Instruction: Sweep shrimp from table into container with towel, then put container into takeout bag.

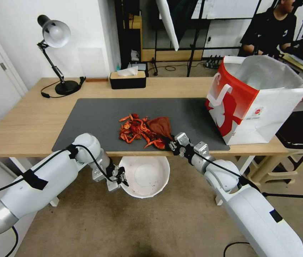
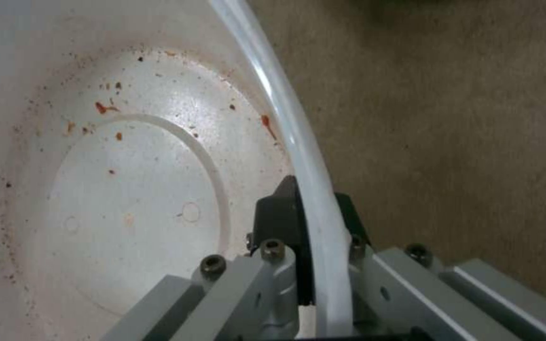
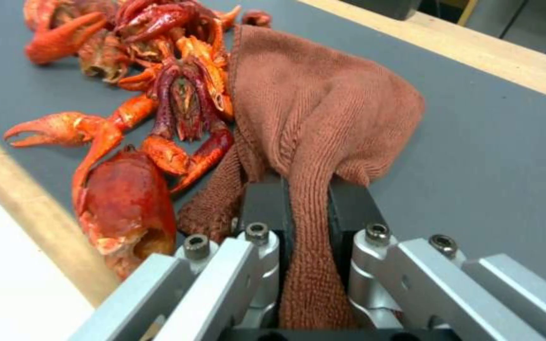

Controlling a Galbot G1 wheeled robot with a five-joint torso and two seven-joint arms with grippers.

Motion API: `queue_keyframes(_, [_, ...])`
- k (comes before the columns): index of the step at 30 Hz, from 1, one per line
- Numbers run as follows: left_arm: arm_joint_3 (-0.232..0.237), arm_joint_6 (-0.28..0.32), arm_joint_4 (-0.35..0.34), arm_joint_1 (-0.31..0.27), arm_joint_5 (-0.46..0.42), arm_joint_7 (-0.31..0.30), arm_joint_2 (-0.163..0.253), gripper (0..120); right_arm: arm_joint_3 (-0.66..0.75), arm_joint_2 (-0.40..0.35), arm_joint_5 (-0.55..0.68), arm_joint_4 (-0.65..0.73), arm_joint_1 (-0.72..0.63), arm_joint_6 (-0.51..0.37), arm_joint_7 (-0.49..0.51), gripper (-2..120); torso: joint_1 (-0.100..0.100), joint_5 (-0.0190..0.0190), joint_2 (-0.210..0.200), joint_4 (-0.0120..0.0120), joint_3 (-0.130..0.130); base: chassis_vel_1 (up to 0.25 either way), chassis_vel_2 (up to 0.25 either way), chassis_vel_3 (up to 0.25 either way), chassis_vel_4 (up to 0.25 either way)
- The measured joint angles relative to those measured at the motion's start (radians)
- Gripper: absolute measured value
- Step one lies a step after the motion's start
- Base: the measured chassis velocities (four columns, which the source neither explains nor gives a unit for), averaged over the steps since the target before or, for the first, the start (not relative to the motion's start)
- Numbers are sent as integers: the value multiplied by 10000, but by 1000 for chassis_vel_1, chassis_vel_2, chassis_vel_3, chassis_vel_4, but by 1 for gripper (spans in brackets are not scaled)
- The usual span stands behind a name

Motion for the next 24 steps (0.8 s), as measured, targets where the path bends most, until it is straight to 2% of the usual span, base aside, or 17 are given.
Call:
queue_keyframes(15, [51, 2, 116, -175, -107, 5, -16, 0, -79, -66, -160, 683, -448, -95, 79, 7, 1, 0, 0, 0, 1, 0, 0, 0, 0])
queue_keyframes(18, [259, 182, 171, -246, -498, 114, 47, 0, -57, -82, -265, 921, -633, -135, 125, 7, 1, -1, -1, 0, 1, 0, 0, 0, 0])
queue_keyframes(24, [269, 173, 178, -265, -425, 136, 34, 0, -47, -89, -360, 1131, -837, -138, 149, 7, 2, 0, 0, 0, 1, 0, 0, 0, 0])
